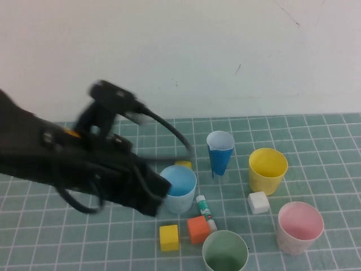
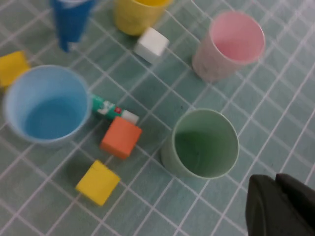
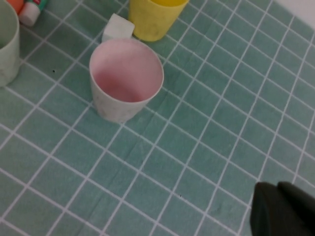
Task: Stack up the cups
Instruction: Pick up the green cup
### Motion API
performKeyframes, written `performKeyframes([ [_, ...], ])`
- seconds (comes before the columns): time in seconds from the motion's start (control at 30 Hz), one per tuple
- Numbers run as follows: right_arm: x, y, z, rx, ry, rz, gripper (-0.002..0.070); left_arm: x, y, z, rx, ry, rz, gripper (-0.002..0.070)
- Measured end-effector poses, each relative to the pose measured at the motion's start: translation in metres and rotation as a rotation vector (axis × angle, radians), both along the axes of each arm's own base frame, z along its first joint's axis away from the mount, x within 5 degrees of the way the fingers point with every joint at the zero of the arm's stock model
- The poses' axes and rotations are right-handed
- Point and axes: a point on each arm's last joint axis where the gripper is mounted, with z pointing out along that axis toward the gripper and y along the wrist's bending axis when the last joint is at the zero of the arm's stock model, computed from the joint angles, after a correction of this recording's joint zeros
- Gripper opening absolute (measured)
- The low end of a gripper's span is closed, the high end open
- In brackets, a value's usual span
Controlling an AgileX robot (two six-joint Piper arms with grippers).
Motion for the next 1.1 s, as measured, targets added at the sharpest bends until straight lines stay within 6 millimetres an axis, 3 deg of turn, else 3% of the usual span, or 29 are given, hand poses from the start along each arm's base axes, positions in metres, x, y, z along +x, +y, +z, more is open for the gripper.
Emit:
performKeyframes([
  [0.1,0.000,0.000,0.000,-0.001,-0.002,0.006,-0.0001,-0.008,-0.041,-0.019,0.110,-0.043,-0.088,-0.0002],
  [0.2,0.000,0.001,0.001,0.006,-0.007,0.008,-0.0001,-0.014,-0.070,-0.040,0.202,-0.040,-0.106,-0.0002],
  [0.37,0.002,0.003,-0.004,0.047,-0.027,0.005,-0.0001,-0.009,-0.089,-0.072,0.275,0.028,-0.071,0.0018],
  [0.47,0.001,0.007,-0.009,0.083,-0.021,0.026,-0.0001,-0.004,-0.094,-0.087,0.299,0.067,-0.048,0.0130],
  [0.6,0.002,0.012,-0.007,0.106,-0.049,0.080,-0.0001,0.004,-0.101,-0.104,0.292,0.089,-0.009,0.0419],
  [0.7,0.002,0.014,-0.005,0.115,-0.066,0.107,-0.0002,0.010,-0.107,-0.116,0.280,0.107,0.028,0.0522],
  [0.9,0.002,0.015,-0.005,0.122,-0.074,0.118,-0.0002,0.021,-0.115,-0.141,0.305,0.130,0.048,0.0529],
  [1.1,0.002,0.016,-0.004,0.133,-0.078,0.120,-0.0002,0.028,-0.120,-0.165,0.346,0.142,0.043,0.0466],
])
